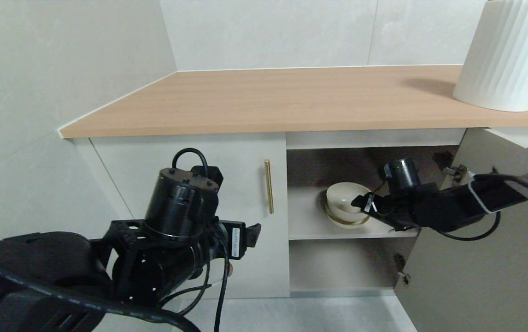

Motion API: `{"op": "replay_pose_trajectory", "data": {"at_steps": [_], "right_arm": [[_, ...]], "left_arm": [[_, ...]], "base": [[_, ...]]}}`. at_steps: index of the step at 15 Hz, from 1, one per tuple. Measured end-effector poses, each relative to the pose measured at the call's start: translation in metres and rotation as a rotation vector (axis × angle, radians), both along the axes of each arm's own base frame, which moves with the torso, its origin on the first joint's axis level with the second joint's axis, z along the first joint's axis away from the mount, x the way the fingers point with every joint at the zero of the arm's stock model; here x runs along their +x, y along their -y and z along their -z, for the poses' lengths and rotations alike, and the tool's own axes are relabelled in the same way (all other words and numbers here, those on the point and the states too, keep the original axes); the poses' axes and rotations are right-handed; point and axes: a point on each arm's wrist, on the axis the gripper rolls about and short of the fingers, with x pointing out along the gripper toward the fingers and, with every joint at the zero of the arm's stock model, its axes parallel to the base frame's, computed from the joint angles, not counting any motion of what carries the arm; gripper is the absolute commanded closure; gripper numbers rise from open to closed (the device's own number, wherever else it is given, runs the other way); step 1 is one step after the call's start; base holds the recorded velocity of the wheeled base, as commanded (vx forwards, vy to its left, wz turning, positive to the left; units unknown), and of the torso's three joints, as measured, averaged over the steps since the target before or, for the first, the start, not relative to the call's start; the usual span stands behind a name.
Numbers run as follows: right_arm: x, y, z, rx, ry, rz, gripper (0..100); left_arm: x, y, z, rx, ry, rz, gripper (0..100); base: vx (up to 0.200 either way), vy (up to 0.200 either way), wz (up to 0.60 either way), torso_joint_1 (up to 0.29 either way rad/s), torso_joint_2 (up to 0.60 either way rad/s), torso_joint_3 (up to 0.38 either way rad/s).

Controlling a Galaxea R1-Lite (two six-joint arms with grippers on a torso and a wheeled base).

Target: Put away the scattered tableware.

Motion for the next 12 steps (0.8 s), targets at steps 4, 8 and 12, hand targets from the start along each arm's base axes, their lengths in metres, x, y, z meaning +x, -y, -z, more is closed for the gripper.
{"op": "replay_pose_trajectory", "data": {"at_steps": [4, 8, 12], "right_arm": [[-0.076, 0.007, -0.054, 0.030, -0.035, -0.157, 0], [-0.151, 0.018, -0.066, 0.002, -0.042, -0.274, 0], [-0.177, 0.014, -0.069, -0.024, -0.017, -0.313, 0]], "left_arm": [[0.000, -0.043, -0.012, -0.027, 0.015, -0.101, 0], [-0.015, -0.079, -0.005, -0.027, -0.025, -0.165, 0], [-0.017, -0.081, -0.009, -0.039, -0.008, -0.165, 0]], "base": [[0.000, 0.000, 0.00, 0.000, 0.00, 0.000], [0.000, 0.000, 0.00, 0.000, 0.00, 0.000], [-0.100, 0.000, 0.00, 0.004, 0.00, 0.001]]}}
